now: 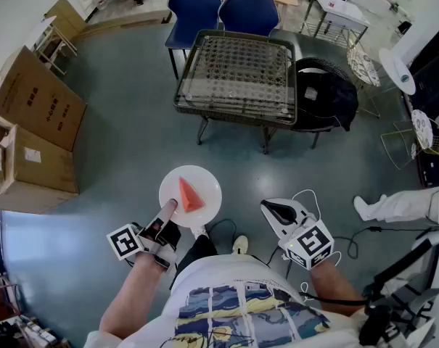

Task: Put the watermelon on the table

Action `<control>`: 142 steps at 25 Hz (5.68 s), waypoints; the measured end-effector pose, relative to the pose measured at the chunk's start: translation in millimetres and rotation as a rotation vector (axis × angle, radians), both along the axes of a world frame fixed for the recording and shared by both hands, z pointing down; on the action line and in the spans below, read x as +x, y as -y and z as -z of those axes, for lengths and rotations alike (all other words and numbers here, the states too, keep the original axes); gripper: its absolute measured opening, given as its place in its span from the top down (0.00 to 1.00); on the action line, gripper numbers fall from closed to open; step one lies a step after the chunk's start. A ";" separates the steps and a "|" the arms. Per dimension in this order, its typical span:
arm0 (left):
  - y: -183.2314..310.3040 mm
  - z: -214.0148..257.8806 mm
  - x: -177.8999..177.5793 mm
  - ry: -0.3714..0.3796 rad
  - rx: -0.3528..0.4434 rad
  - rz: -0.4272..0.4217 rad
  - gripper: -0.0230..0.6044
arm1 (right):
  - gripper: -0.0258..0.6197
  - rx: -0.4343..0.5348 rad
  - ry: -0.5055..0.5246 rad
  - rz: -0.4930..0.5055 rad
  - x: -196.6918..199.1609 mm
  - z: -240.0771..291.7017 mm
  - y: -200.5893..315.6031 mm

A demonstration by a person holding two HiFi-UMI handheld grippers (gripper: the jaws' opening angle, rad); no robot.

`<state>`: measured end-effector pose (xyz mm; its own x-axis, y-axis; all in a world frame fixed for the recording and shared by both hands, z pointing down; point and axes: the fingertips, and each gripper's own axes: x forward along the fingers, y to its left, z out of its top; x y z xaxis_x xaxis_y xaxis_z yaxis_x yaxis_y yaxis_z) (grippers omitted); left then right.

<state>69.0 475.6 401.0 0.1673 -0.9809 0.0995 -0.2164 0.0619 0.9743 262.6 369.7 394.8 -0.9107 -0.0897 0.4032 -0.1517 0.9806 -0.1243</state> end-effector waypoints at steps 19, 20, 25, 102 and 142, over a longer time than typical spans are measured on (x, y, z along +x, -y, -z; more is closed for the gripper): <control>26.2 15.9 98.9 -0.001 -0.012 -0.038 0.92 | 0.94 0.026 0.057 -0.064 112.7 -1.2 20.5; 29.3 15.9 96.6 0.001 -0.011 -0.039 0.92 | 0.94 0.032 0.057 -0.063 110.5 -1.8 22.0; 46.8 8.7 72.9 -0.012 -0.011 -0.047 0.92 | 0.86 0.052 0.054 -0.056 84.0 -3.1 30.9; 837.0 -320.5 -222.3 0.143 -0.291 -0.497 0.92 | 0.86 -0.179 -0.245 -0.809 -128.9 -18.5 458.0; 841.5 -324.5 -260.3 0.986 -0.526 -0.563 0.74 | 0.86 -0.179 -0.224 -0.754 -137.1 -32.3 468.3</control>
